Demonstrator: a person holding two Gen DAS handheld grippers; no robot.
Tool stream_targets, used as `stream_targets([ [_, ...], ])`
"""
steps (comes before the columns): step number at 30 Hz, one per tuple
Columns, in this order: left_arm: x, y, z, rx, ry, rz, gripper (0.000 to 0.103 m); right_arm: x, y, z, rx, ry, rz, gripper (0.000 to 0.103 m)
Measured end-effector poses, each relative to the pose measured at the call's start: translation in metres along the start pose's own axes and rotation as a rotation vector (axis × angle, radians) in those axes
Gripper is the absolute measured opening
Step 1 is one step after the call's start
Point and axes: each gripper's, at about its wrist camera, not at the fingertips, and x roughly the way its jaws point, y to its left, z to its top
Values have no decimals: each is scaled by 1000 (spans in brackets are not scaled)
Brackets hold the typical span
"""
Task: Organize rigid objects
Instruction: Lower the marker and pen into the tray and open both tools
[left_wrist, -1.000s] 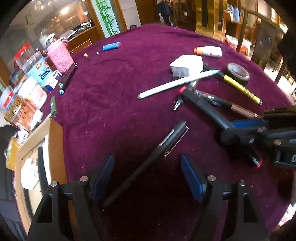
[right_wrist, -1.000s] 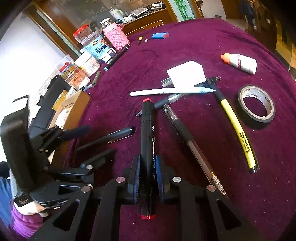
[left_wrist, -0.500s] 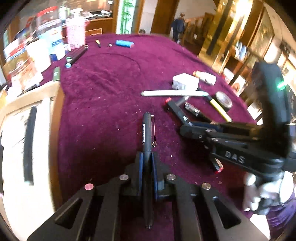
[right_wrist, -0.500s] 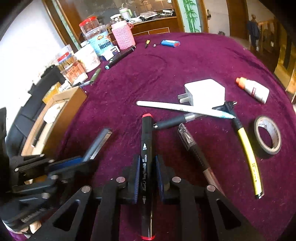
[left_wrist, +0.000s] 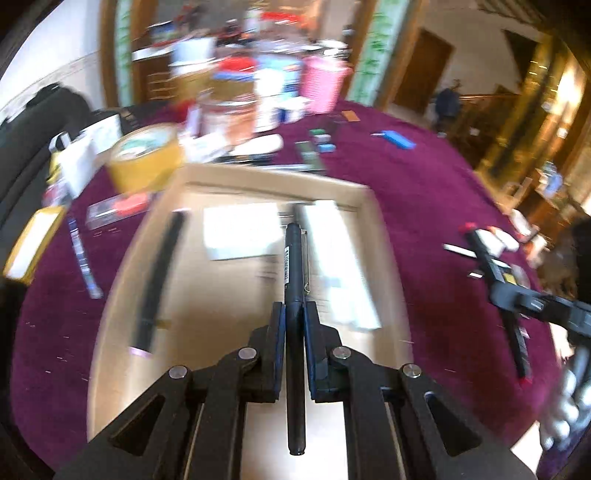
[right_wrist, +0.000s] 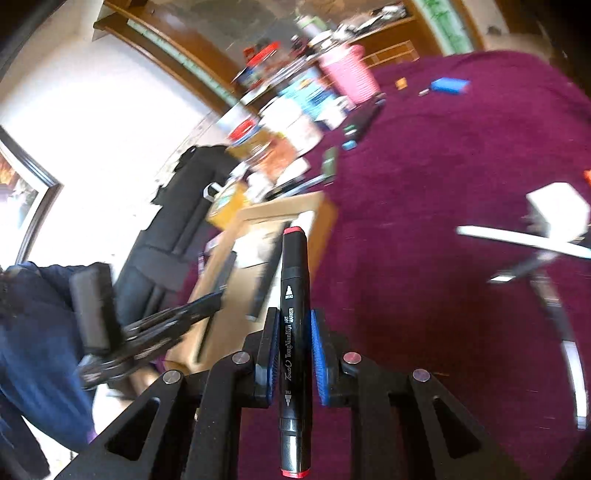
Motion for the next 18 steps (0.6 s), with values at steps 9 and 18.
stream_targets([
  [9, 37, 45, 26, -67, 39, 65, 9, 113, 44, 3, 44, 173, 34, 19],
  [18, 4, 58, 15, -109, -72, 2, 63, 149, 68, 8, -22, 184, -34, 28],
])
